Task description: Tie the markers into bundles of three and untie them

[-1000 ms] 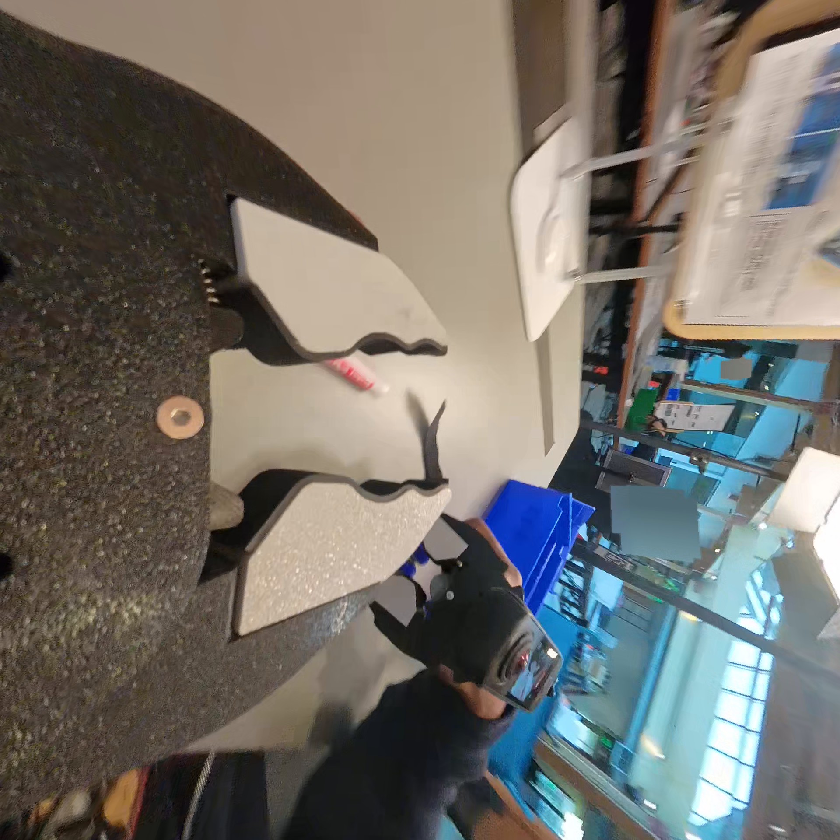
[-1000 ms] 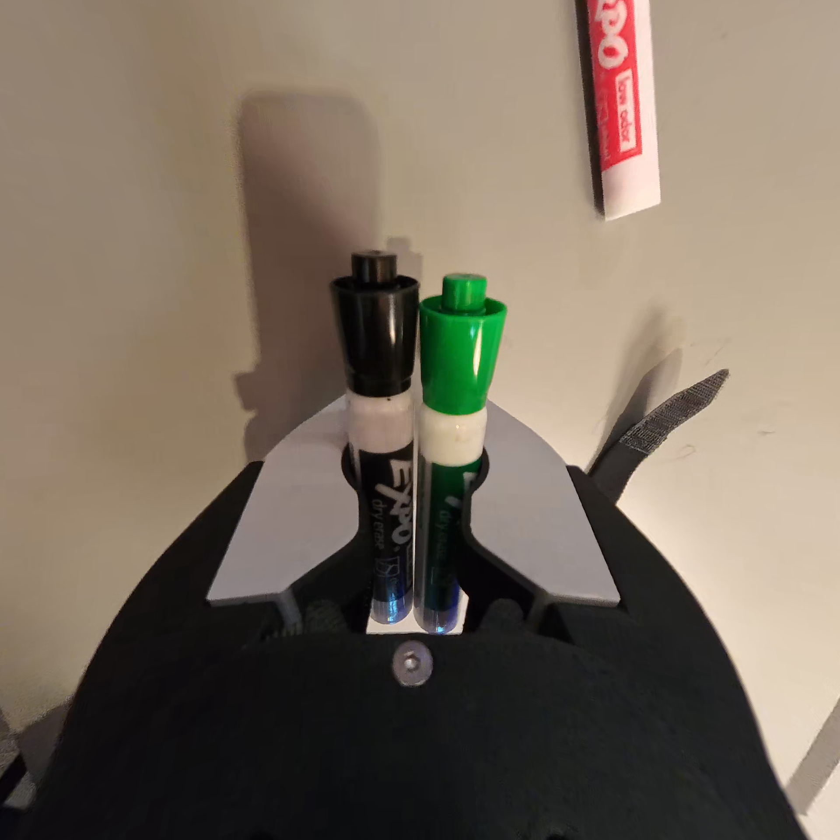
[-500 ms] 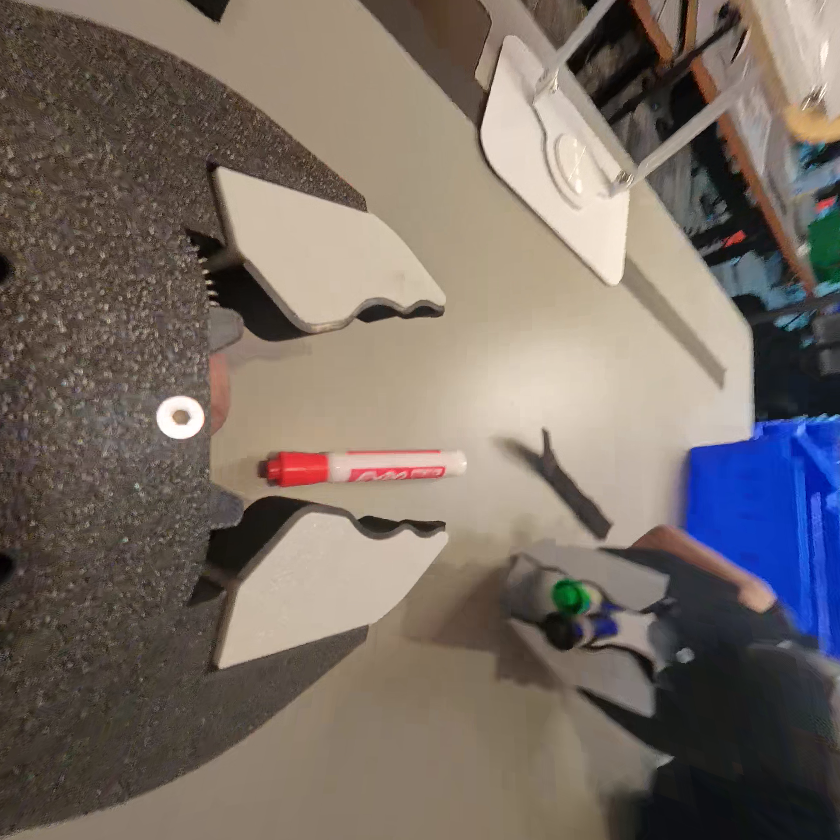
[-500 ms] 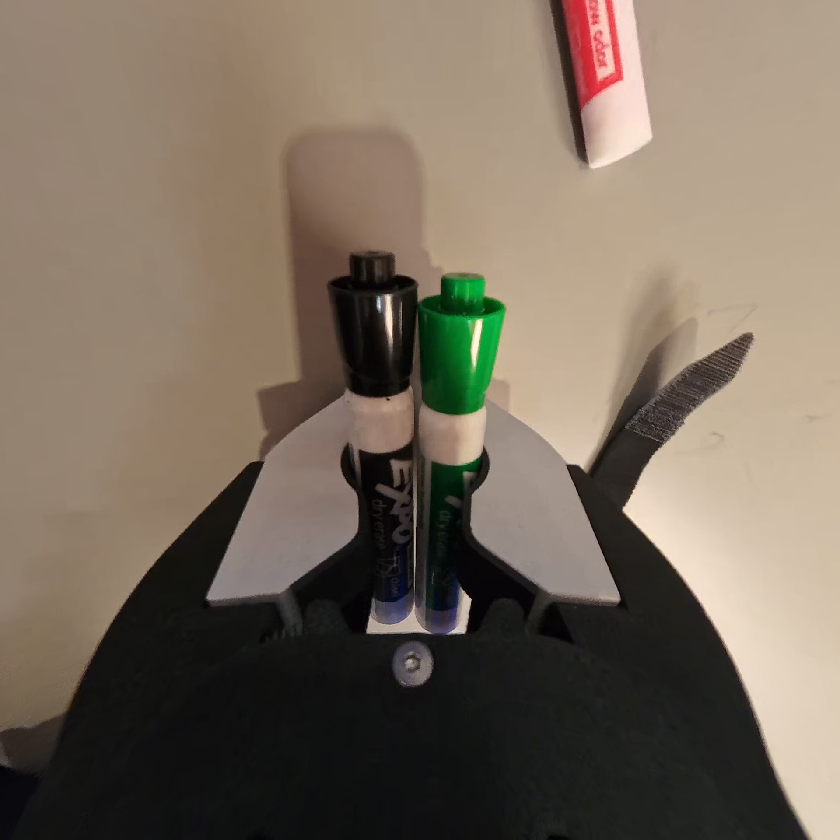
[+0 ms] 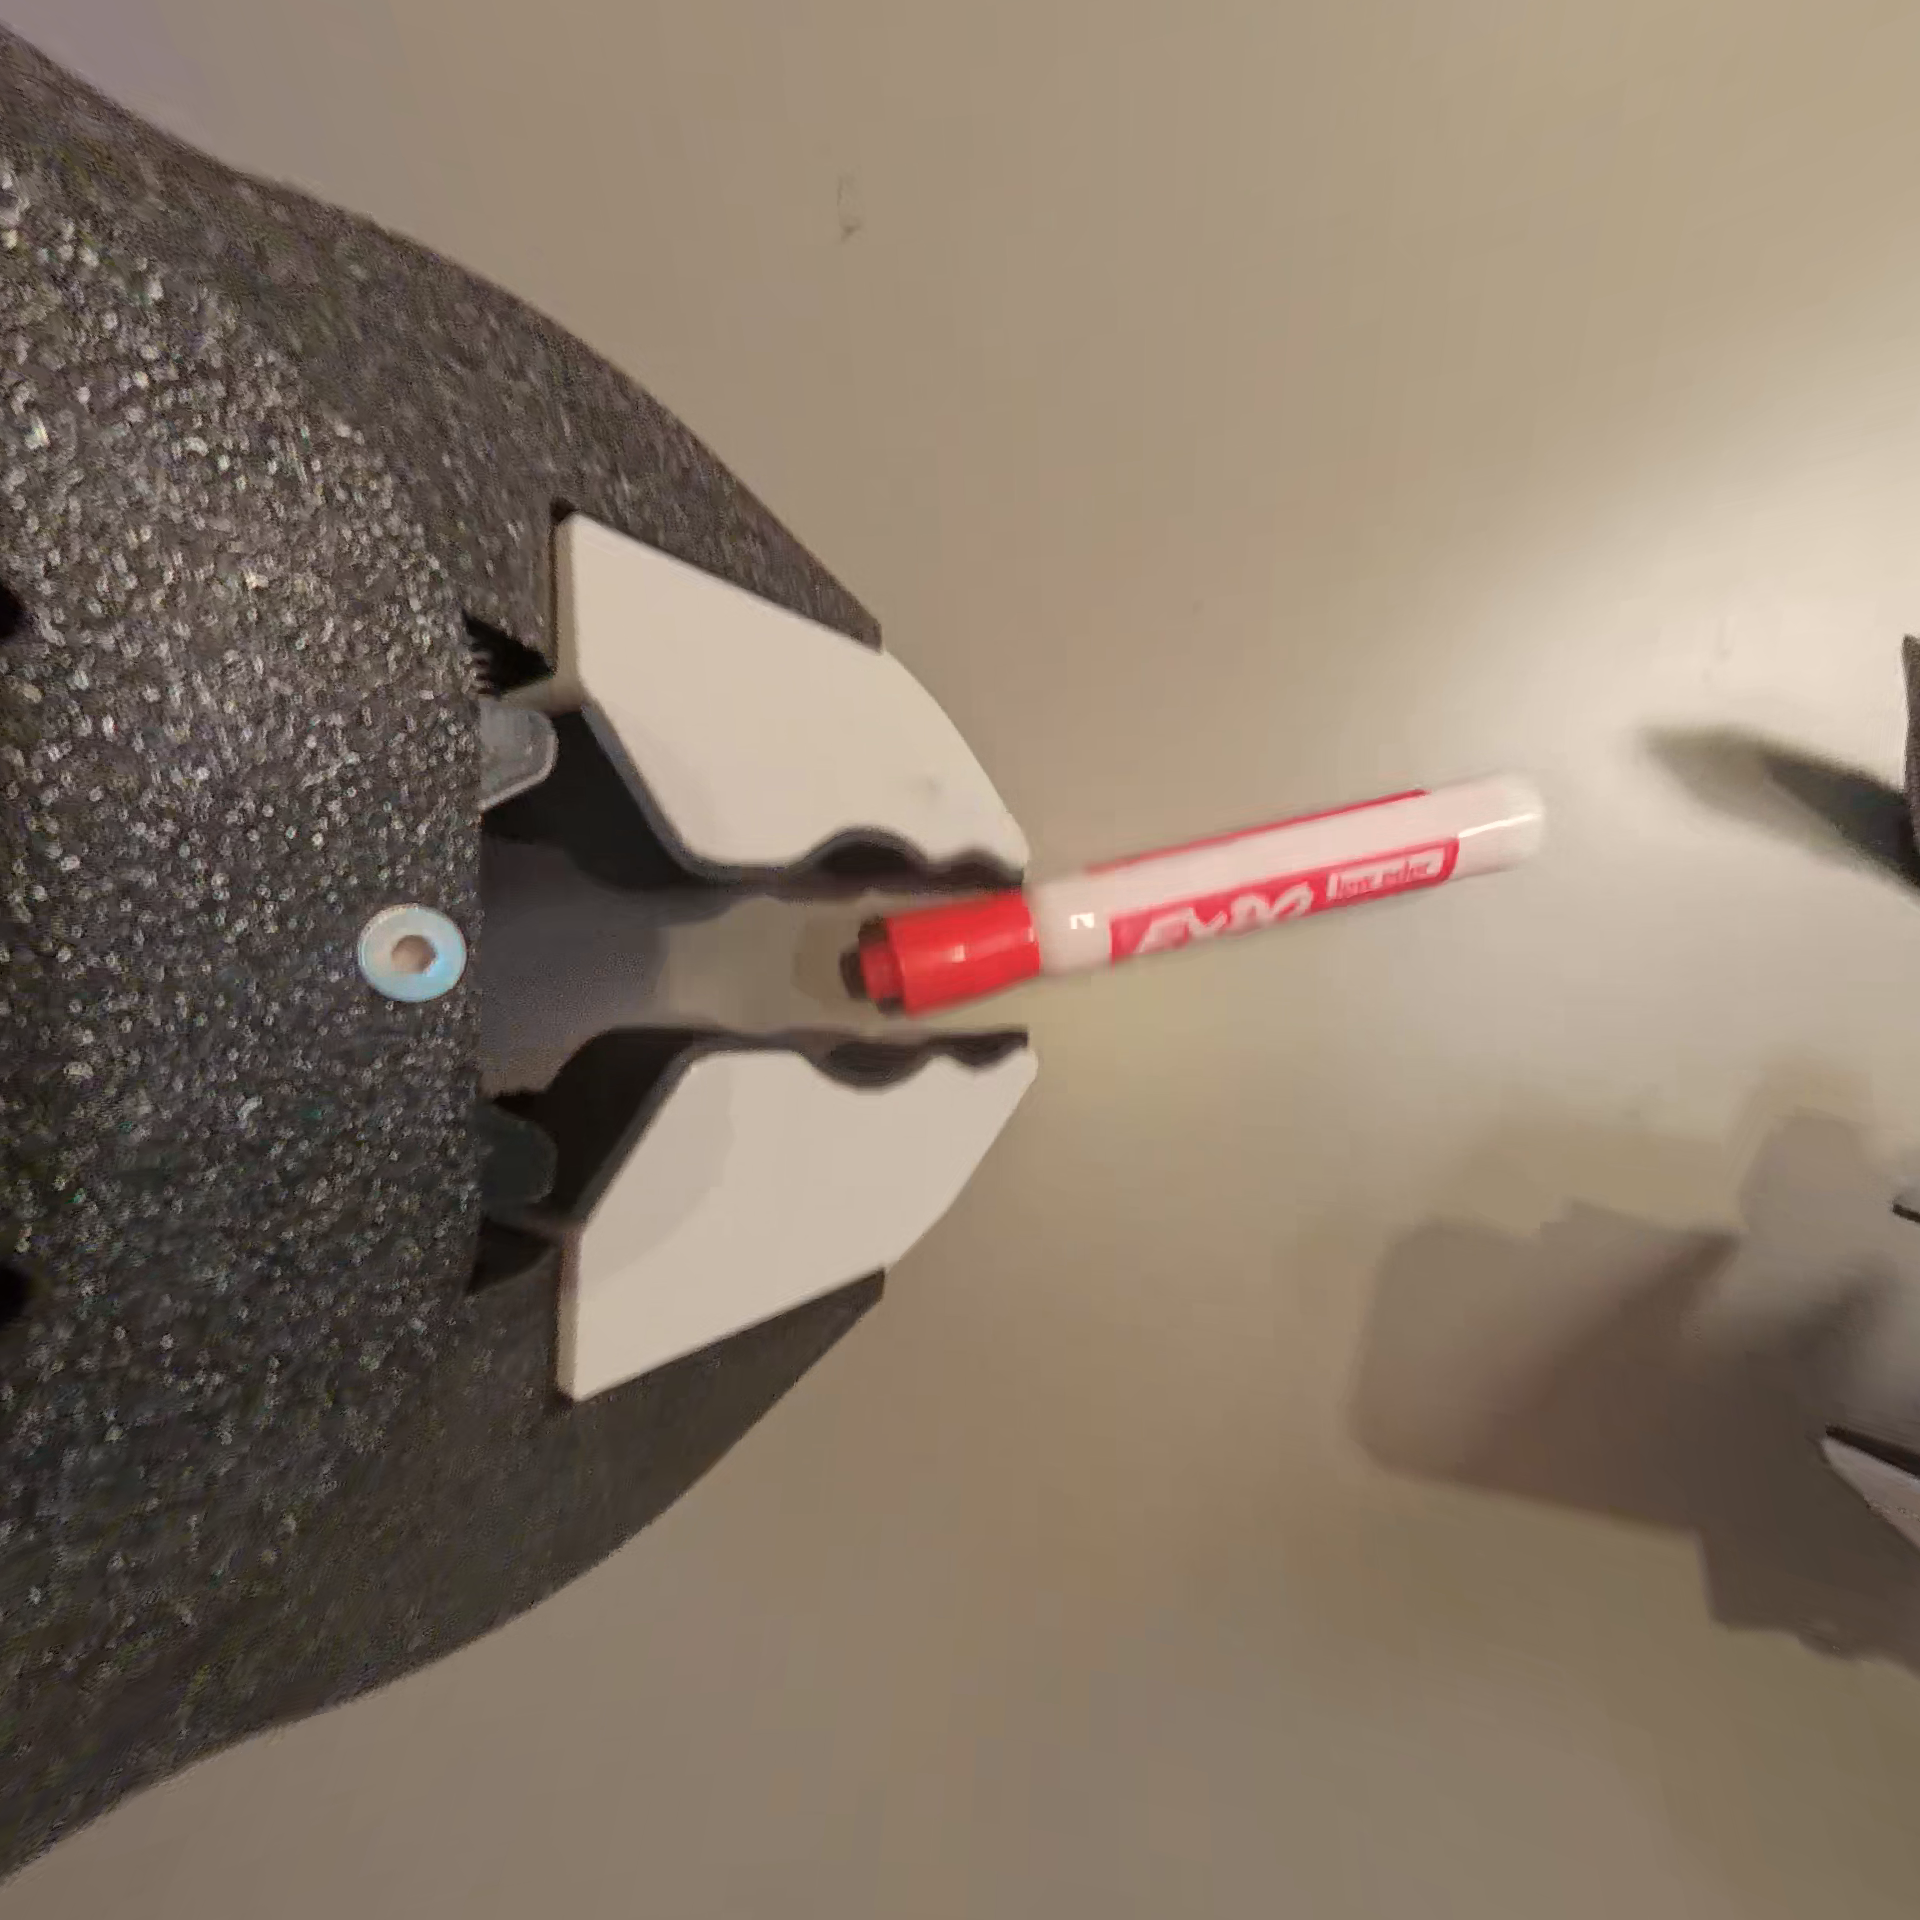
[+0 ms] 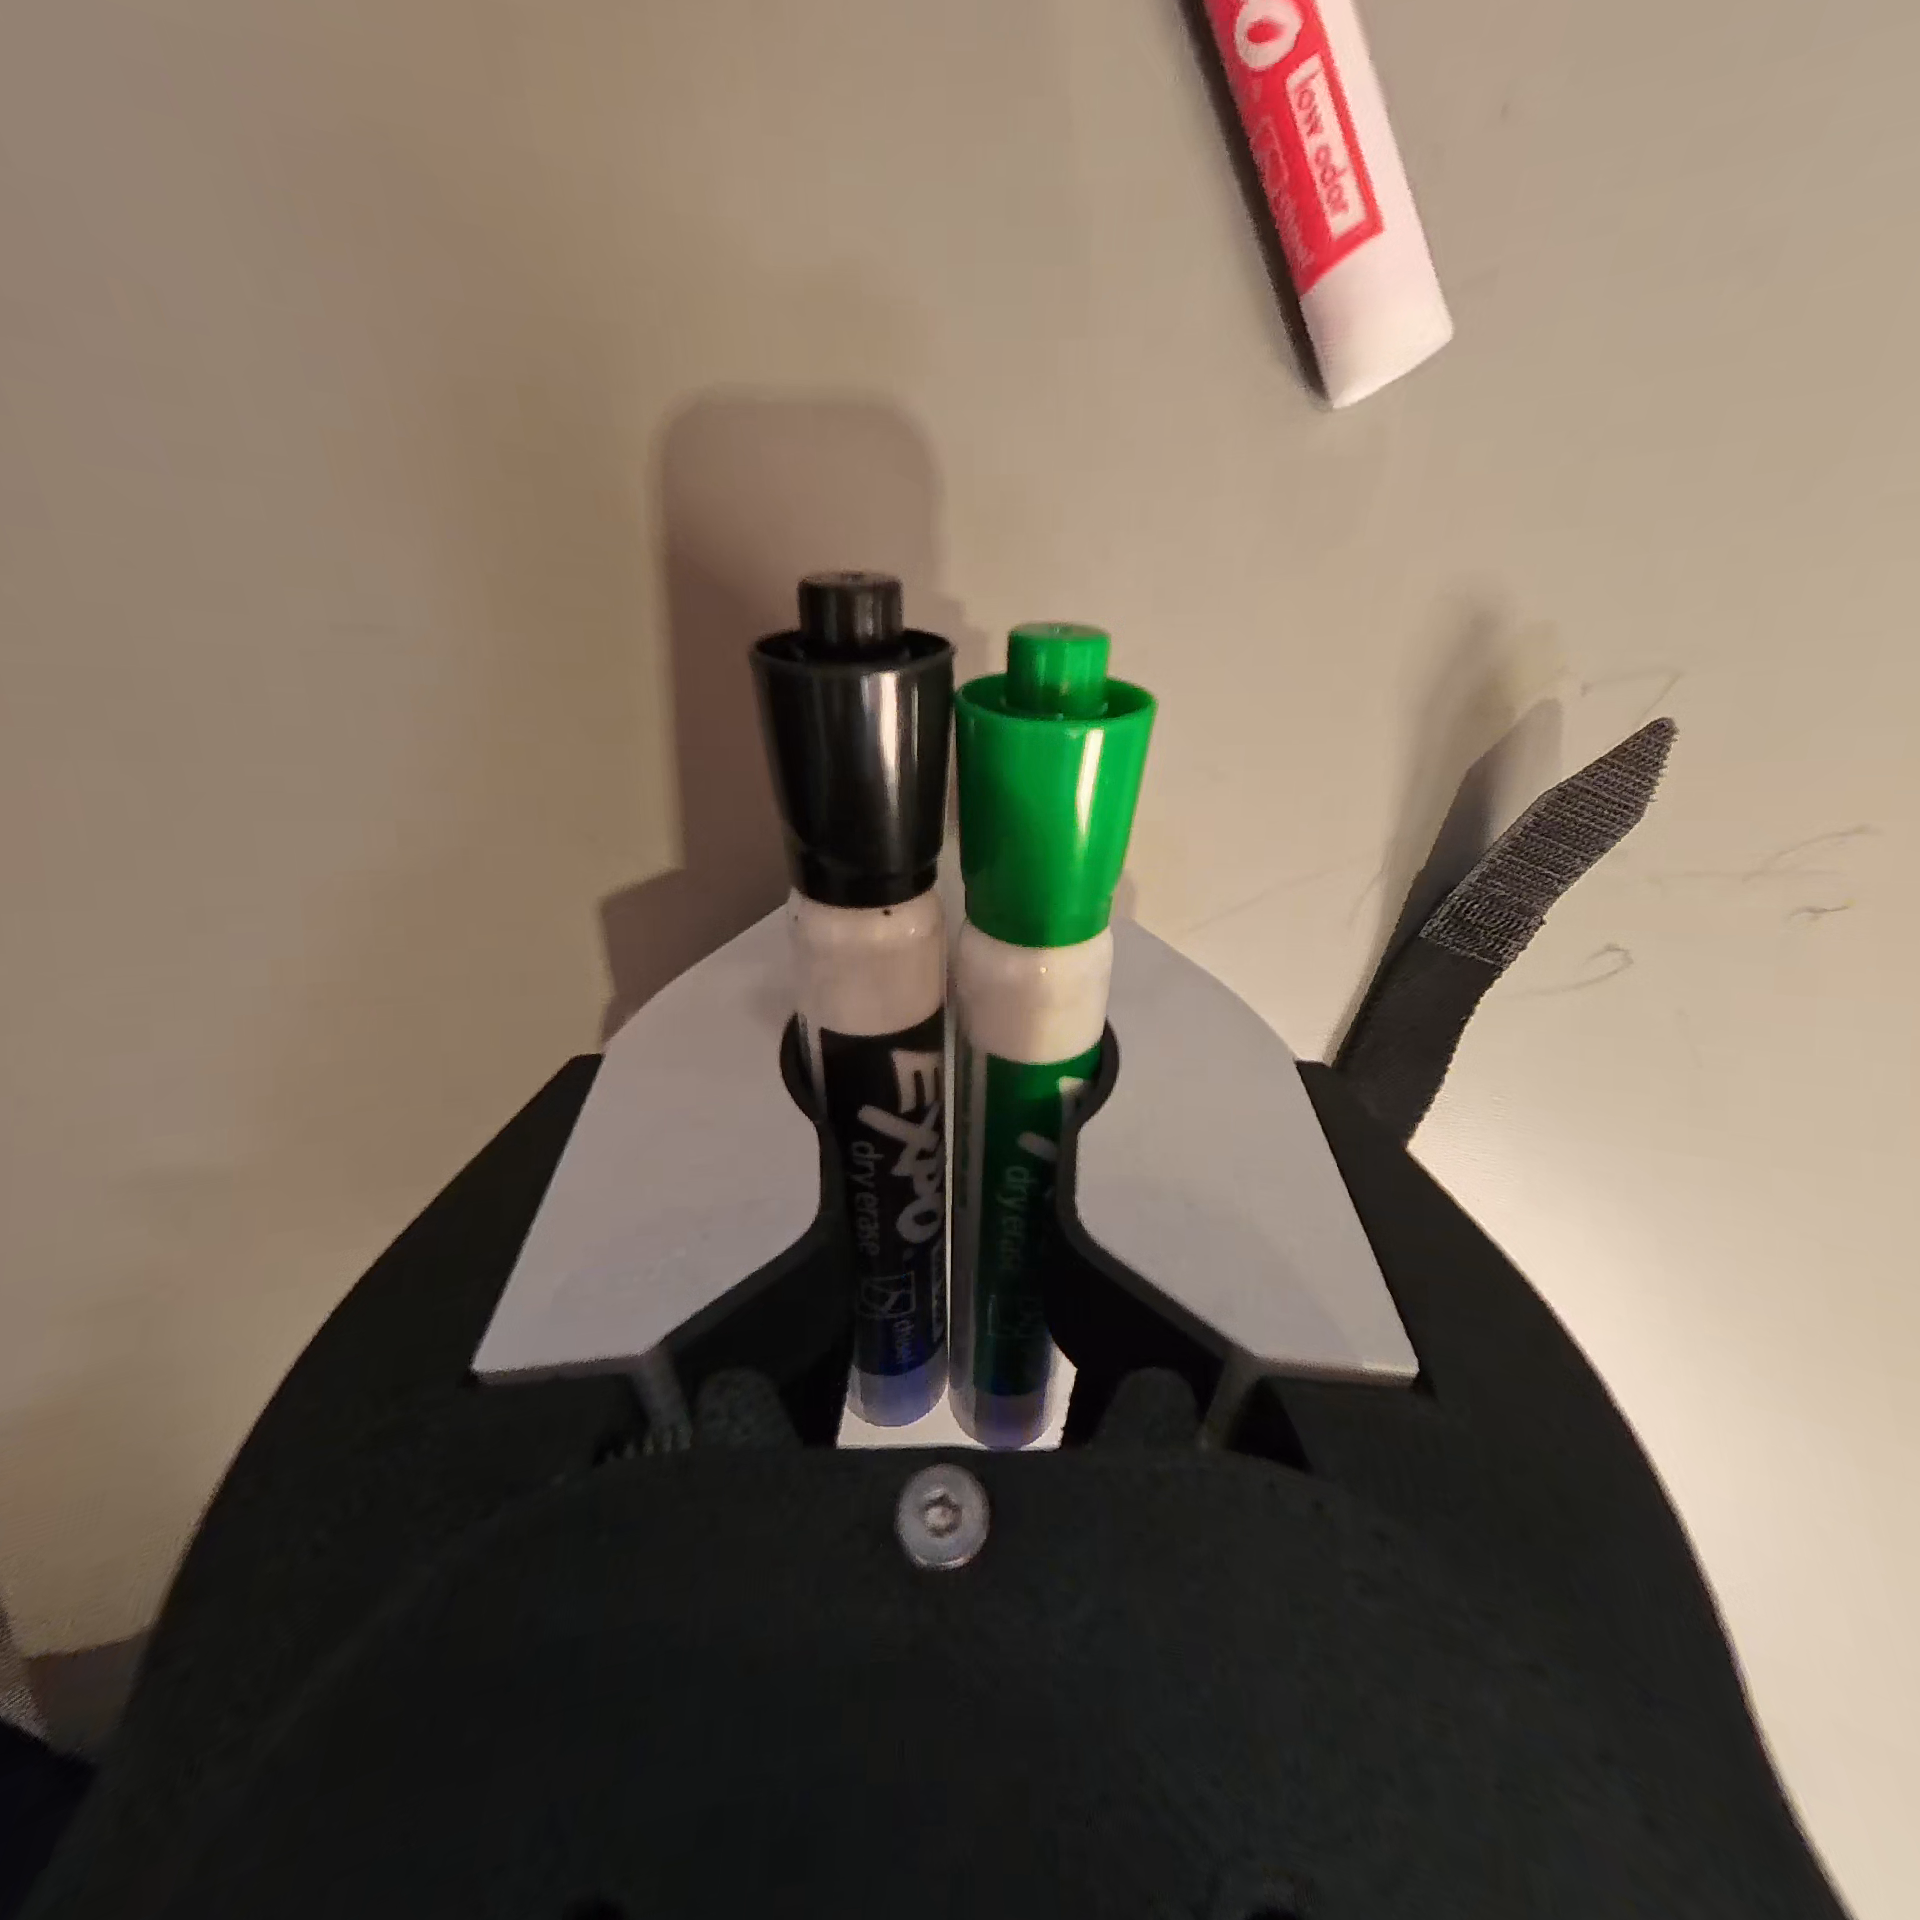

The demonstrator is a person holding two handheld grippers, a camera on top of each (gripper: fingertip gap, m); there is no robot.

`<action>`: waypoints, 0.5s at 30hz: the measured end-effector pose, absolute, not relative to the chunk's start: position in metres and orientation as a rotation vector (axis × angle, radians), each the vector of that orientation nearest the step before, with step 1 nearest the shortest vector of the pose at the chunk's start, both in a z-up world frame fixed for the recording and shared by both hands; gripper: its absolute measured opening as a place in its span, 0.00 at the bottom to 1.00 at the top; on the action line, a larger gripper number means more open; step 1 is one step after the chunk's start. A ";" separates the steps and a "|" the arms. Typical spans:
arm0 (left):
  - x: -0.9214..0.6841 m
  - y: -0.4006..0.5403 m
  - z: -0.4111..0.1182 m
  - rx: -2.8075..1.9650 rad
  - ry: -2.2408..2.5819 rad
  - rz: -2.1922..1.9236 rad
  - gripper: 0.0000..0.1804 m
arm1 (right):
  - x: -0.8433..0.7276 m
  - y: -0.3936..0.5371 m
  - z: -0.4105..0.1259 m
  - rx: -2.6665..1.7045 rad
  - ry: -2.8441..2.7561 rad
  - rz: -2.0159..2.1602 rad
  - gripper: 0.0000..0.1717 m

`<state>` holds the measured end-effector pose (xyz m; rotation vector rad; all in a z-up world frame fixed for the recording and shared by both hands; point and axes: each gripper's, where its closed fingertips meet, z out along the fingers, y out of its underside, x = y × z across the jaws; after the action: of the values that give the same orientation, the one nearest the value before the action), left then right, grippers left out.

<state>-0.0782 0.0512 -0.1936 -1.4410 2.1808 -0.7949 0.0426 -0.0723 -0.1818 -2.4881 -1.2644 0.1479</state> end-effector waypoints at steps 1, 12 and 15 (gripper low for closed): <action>-0.075 0.051 -0.194 -1.424 2.177 -0.785 0.10 | 0.043 -0.072 -0.183 -2.489 -1.265 0.149 0.24; -0.061 0.034 -0.191 -1.322 2.218 -0.777 0.10 | 0.048 -0.066 -0.187 -2.467 -1.260 0.114 0.24; -0.058 0.043 -0.183 -1.317 2.160 -0.752 0.10 | 0.048 -0.067 -0.189 -2.467 -1.271 0.105 0.24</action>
<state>-0.0585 0.0435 -0.1826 -1.3172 2.1596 -0.7524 0.0479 -0.0668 -0.1888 -2.4675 -1.2707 0.1051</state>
